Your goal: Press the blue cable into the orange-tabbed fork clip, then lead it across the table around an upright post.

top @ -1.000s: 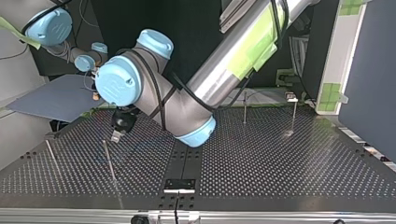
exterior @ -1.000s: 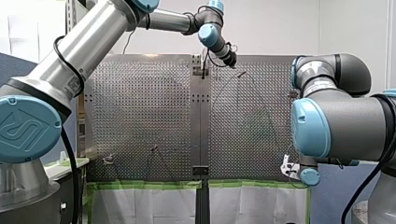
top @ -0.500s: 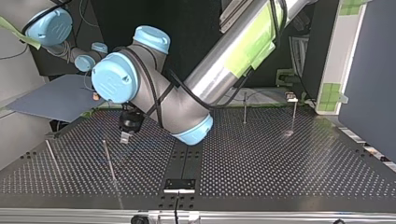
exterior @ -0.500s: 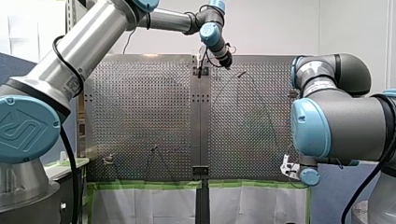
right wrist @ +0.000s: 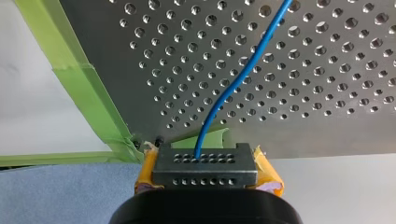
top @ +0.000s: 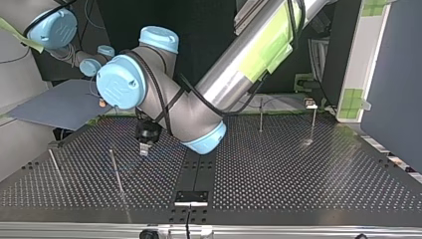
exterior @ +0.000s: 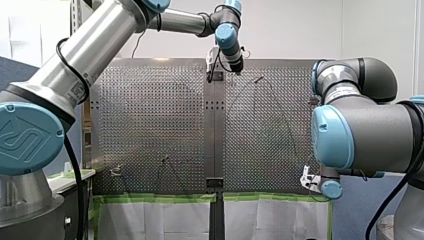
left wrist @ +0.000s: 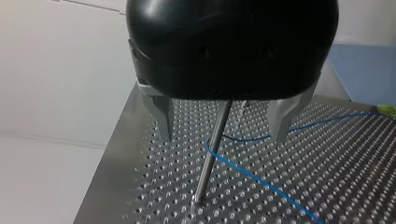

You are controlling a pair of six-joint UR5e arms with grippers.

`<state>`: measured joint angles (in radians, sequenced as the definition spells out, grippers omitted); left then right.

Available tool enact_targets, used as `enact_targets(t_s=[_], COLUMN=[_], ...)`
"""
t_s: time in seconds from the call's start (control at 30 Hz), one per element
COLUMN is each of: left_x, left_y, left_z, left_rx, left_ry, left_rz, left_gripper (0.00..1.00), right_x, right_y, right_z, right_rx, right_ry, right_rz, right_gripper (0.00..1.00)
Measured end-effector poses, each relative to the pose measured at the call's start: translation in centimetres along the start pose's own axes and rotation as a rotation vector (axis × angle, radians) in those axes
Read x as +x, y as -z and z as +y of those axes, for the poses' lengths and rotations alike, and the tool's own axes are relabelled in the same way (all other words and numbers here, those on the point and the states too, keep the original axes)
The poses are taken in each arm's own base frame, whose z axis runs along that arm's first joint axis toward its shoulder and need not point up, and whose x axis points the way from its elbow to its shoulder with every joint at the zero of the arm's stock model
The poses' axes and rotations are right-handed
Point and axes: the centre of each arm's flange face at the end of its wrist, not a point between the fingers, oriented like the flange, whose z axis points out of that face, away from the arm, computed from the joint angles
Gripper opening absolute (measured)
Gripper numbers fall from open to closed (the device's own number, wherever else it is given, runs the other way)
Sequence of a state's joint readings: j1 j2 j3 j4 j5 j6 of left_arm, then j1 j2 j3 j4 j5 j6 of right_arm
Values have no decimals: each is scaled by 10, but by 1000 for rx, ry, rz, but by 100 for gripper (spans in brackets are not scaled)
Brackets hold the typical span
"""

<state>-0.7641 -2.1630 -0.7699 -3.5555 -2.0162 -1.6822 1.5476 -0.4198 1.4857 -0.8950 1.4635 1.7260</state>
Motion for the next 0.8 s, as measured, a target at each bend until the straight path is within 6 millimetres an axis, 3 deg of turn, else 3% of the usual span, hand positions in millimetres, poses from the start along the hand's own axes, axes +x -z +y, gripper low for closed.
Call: enact_targets(t_s=[0.8], left_x=[-1], left_y=[0], left_z=[4], left_rx=[-40], left_ry=[0], left_rz=[-4], left_gripper=[100], right_x=[0], right_y=[0], right_z=[-1], right_rx=[1], right_ry=[2], right_rz=[0], right_gripper=[0])
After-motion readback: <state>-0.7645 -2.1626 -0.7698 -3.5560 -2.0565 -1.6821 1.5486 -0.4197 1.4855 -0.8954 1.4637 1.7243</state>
